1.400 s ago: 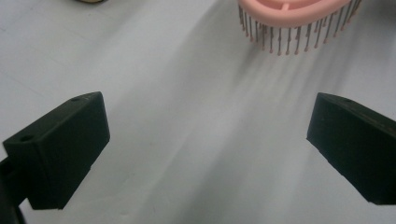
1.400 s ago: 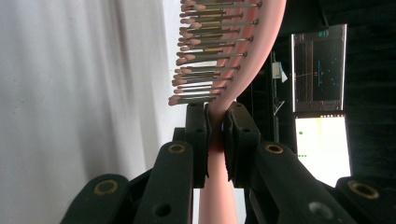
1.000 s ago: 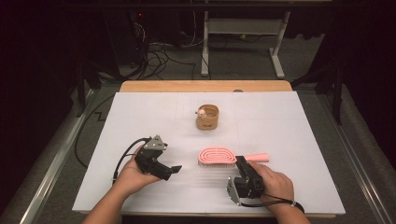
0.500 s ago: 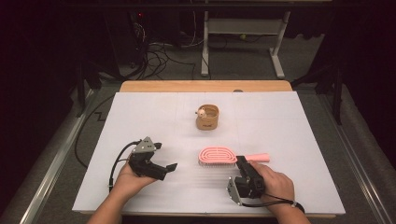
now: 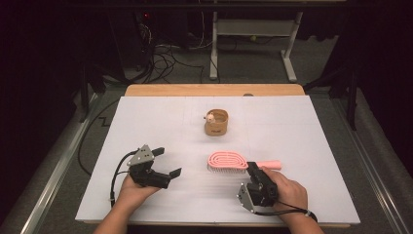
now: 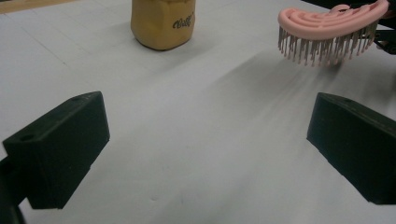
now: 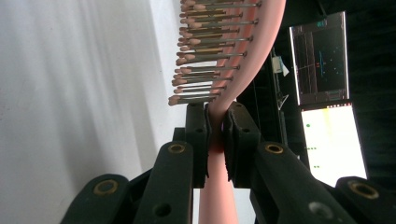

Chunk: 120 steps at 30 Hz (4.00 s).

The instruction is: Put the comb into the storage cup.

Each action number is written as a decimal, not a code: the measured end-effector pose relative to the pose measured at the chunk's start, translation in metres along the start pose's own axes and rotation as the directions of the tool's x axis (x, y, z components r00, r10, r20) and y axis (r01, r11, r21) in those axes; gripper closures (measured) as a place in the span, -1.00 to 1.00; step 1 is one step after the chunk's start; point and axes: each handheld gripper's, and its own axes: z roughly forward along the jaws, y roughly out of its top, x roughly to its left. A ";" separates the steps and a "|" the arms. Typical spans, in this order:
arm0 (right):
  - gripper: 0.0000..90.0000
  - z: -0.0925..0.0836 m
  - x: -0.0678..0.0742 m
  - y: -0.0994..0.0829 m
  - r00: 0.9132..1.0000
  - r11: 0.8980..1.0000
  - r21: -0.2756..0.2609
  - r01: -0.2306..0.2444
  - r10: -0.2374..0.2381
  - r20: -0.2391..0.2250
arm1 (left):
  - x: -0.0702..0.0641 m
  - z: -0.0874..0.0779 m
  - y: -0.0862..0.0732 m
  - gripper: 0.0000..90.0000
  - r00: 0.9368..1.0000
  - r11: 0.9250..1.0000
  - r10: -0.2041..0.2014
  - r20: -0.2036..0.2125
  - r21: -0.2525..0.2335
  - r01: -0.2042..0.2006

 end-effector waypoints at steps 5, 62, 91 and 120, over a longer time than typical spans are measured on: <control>0.83 -0.001 -0.004 -0.002 0.999 0.999 -0.011 -0.046 0.046 -0.008 | 0.003 -0.001 -0.004 -1.00 1.000 1.000 -0.014 -0.005 -0.017 0.014; 0.83 -0.011 -0.055 -0.047 0.685 0.671 -0.146 -0.727 0.693 -0.226 | 0.005 -0.010 -0.010 -1.00 0.999 0.995 -0.036 0.001 -0.094 0.036; 0.83 -0.007 -0.063 -0.074 0.462 0.437 -0.149 -0.887 0.836 -0.298 | 0.005 -0.010 -0.011 -1.00 0.999 0.991 -0.036 0.011 -0.132 0.037; 0.83 0.009 -0.068 -0.065 0.435 0.408 -0.150 -0.900 0.852 -0.291 | 0.013 -0.010 -0.010 -1.00 0.998 0.982 -0.056 0.015 -0.178 0.058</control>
